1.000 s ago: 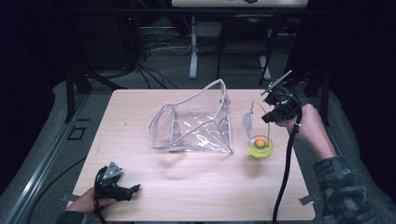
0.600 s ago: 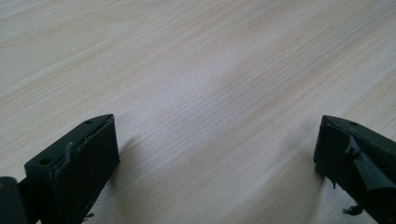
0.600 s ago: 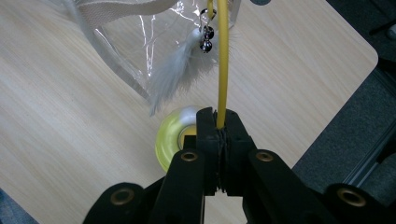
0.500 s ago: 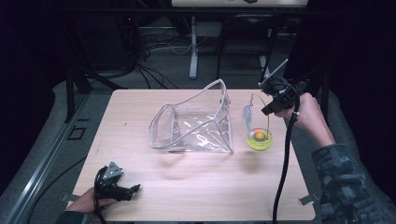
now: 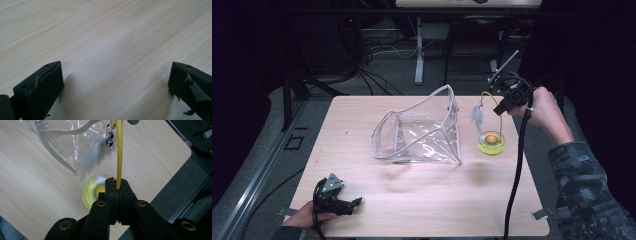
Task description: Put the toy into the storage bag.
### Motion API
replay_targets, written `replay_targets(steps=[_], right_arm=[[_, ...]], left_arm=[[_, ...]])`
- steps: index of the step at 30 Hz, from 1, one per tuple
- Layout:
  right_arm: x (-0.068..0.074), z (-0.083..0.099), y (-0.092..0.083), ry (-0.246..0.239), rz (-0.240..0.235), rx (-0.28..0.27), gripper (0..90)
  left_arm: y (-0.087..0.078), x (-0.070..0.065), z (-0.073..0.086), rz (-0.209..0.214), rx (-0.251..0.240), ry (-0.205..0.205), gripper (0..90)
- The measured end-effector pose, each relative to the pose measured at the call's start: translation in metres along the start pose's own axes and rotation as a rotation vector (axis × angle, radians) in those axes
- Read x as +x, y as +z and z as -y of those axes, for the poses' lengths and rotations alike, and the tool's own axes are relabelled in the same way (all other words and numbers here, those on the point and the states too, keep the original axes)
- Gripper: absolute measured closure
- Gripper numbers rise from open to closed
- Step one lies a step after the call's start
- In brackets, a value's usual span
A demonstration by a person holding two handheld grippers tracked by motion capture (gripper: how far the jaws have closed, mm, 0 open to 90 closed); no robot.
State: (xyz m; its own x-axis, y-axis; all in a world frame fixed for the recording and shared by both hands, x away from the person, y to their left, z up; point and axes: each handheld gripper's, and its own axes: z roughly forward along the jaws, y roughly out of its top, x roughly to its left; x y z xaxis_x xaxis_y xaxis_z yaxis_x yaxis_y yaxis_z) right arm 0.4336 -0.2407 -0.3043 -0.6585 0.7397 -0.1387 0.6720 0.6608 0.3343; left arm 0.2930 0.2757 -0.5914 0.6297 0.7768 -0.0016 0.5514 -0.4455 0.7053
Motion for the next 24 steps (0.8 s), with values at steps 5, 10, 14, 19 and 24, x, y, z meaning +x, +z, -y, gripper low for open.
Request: replay_targets(steps=[5, 10, 14, 19, 24], right_arm=[[-0.001, -0.007, -0.004, -0.006, 0.003, 0.01, 88.5], [-0.003, -0.015, -0.009, -0.007, 0.007, 0.012, 88.5], [-0.003, -0.02, -0.014, -0.02, 0.016, 0.015, 88.5], [-0.002, -0.027, -0.02, -0.037, 0.021, 0.023, 88.5], [-0.002, -0.033, -0.027, -0.04, 0.02, 0.018, 88.5]], left_arm=[[0.0, 0.0, 0.0, 0.0, 0.0, -0.002, 0.0], [0.0, 0.0, 0.0, -0.001, 0.0, 0.0, 0.0], [0.0, 0.0, 0.0, 0.0, 0.0, -0.001, 0.0], [0.0, 0.0, 0.0, 0.0, 0.0, 0.0, 0.0], [0.0, 0.0, 0.0, 0.0, 0.0, 0.001, 0.0]])
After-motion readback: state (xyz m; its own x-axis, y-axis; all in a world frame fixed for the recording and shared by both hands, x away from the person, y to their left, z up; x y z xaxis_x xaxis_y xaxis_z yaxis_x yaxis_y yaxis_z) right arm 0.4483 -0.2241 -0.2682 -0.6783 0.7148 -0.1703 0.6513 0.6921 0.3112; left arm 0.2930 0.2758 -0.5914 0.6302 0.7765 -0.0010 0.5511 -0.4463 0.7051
